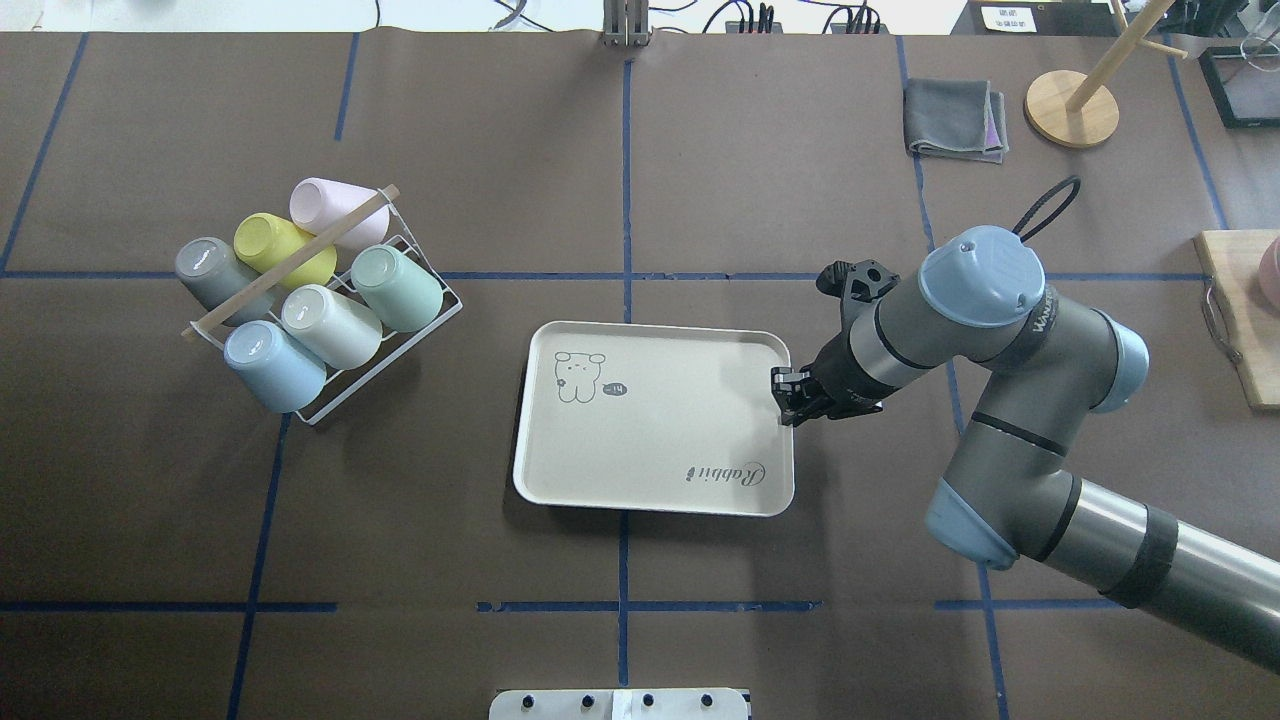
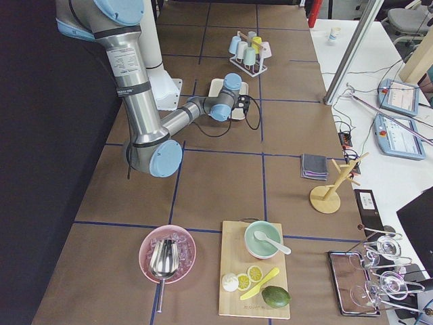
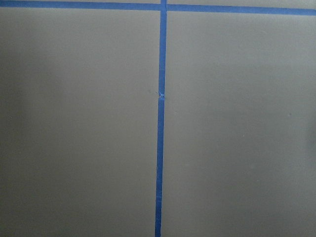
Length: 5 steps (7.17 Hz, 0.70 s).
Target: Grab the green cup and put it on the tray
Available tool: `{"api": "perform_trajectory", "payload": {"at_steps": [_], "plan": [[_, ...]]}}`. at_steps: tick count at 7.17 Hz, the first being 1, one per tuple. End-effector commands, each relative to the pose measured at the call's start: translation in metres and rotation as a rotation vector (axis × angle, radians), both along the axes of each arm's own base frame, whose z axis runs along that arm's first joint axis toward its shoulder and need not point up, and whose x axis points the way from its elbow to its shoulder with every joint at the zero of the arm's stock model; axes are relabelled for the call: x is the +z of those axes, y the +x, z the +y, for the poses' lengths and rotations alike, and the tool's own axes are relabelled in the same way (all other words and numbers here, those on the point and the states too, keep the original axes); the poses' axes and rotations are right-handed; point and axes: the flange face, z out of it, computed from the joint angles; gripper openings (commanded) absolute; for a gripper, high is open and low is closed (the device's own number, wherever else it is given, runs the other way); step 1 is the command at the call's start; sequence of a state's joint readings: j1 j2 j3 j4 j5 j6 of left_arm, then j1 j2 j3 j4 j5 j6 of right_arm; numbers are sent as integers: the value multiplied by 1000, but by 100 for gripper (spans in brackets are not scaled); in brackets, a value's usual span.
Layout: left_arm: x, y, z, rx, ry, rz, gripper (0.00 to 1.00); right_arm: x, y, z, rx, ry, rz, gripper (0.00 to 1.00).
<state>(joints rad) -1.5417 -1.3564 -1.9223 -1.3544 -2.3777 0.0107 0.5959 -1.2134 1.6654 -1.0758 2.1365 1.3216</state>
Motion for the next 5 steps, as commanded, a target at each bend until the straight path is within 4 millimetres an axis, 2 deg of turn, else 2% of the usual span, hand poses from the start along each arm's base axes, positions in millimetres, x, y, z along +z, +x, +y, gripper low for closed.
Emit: {"api": "perform_trajectory", "payload": {"at_steps": [1,3,4,5], "plan": [[-1,0,0,0,1,0,100,-10,-20,12,-2,21,6,2],[-1,1,-1,2,3,0,100,-18,-25,10,6,24,28,5],[-1,1,-1,2,3,0,100,-17,-26,10,1,33,28,10],[-1,1,-1,2,3,0,100,-17,-26,10,-4,37,28,20]]}}
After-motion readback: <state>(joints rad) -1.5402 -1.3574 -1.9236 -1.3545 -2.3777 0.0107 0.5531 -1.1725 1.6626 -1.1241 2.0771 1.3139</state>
